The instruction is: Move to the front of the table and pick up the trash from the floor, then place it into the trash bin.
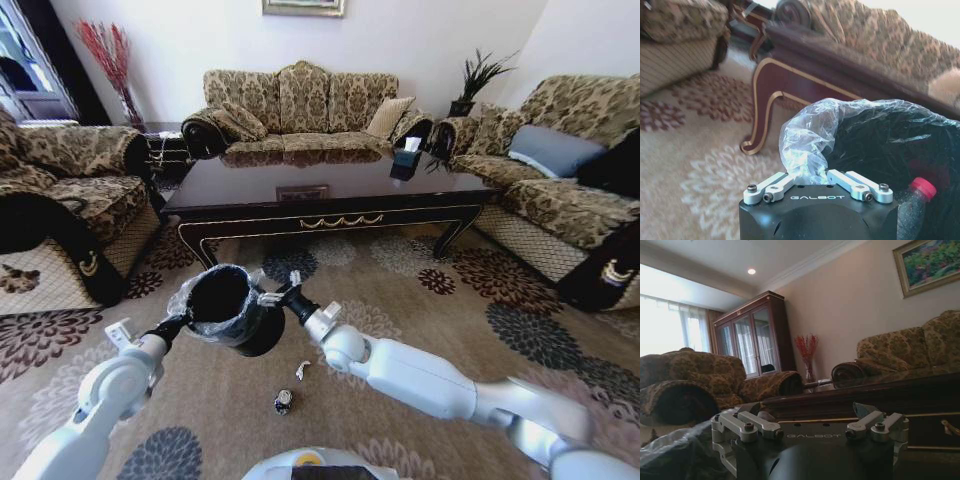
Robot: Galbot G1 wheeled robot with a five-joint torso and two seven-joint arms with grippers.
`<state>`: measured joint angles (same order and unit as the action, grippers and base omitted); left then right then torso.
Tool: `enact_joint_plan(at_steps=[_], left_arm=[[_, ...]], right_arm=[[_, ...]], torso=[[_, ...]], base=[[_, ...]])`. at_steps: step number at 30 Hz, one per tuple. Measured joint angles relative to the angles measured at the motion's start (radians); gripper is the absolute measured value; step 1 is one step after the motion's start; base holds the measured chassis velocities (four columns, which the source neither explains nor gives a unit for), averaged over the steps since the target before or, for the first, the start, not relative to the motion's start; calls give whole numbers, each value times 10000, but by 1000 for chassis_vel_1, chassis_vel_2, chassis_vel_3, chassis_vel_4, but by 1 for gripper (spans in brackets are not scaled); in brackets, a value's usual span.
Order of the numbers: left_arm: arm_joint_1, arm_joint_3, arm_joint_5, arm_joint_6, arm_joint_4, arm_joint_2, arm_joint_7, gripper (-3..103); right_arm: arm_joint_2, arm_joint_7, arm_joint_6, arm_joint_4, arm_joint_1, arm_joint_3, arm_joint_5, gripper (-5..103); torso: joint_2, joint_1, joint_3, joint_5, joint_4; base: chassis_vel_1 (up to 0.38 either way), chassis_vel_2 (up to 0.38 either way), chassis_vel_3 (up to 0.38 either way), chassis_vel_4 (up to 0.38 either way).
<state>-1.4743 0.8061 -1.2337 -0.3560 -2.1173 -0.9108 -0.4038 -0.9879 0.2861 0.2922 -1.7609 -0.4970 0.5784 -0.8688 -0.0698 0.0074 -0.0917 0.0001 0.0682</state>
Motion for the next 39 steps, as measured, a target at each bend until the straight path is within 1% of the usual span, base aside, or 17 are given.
enact_joint_plan(at_steps=[1,3,4,8,9,10,11,14,16,19,25,26,31,34,36,38,39], left_arm=[[-12,93,6,19,-17,-19,-15,3],[-70,623,-103,101,-163,-120,-139,3],[-70,623,-103,101,-163,-120,-139,3],[-207,1644,-933,103,-363,-27,-389,3],[-226,1821,-1064,104,-369,30,-425,3],[-226,1821,-1064,104,-369,30,-425,3],[-242,2062,-1234,104,-370,131,-472,3],[-296,2316,-1443,73,-436,279,-502,3],[-299,2322,-1477,58,-482,315,-503,3],[-290,2208,-1466,25,-638,323,-495,3],[-350,2143,-1352,12,-879,138,-476,3],[-350,2143,-1352,12,-879,138,-476,3],[-378,1994,-1230,7,-1015,-57,-430,3],[-294,1686,-1030,7,-1033,-295,-377,3],[-273,1642,-1008,7,-1030,-329,-372,3],[-202,1486,-944,9,-963,-433,-313,3],[-186,1432,-901,26,-898,-455,-242,3]], right_arm=[[29,84,-78,43,-77,-163,-87,100],[107,1249,-743,190,-406,-682,-282,100],[107,1249,-743,190,-406,-682,-282,100],[195,3245,-2607,301,-1051,-1303,-949,100],[185,3557,-2952,310,-1233,-1440,-1069,100],[185,3557,-2952,310,-1233,-1440,-1069,100],[137,4095,-3478,274,-1588,-1693,-1330,100],[-122,5212,-4388,39,-2428,-2133,-1957,100],[-259,5398,-4574,7,-2752,-2317,-2091,100],[-883,5890,-5056,151,-3548,-2702,-2504,100],[-1946,6548,-5559,545,-3973,-2576,-2863,100],[-1946,6548,-5559,545,-3973,-2576,-2863,100],[-2044,6554,-5592,737,-4124,-1750,-2496,100],[-1963,6340,-5602,1062,-4054,-677,-2061,100],[-1966,6309,-5614,1109,-4027,-564,-2039,100],[-2029,5988,-5639,1495,-3806,101,-1922,100],[-2050,5522,-5485,1782,-3611,548,-1793,100]], torso=[[0,0,0,0,1],[0,0,0,1,0],[0,0,0,1,0],[0,0,0,-1,0],[-1,0,0,0,0],[-1,0,0,0,0],[0,0,1,1,-1],[0,0,0,0,0],[-1,0,1,-1,0],[-1,0,1,-1,5],[0,0,0,-2,-3],[0,0,0,-2,-3],[-1,0,1,-1,0],[-1,0,1,-3,2],[-1,0,0,-3,2],[-1,0,1,-2,1],[-1,0,-1,-2,1]], base=[[0,0,0,0],[0,0,0,0],[0,0,0,0],[0,0,0,0],[0,0,0,0],[0,0,0,0],[0,0,0,0],[0,0,0,0],[0,0,0,0],[0,0,0,0],[0,0,0,0],[0,0,0,0],[0,0,0,0],[0,0,0,0],[0,0,0,0],[0,0,0,0],[0,0,0,0]])
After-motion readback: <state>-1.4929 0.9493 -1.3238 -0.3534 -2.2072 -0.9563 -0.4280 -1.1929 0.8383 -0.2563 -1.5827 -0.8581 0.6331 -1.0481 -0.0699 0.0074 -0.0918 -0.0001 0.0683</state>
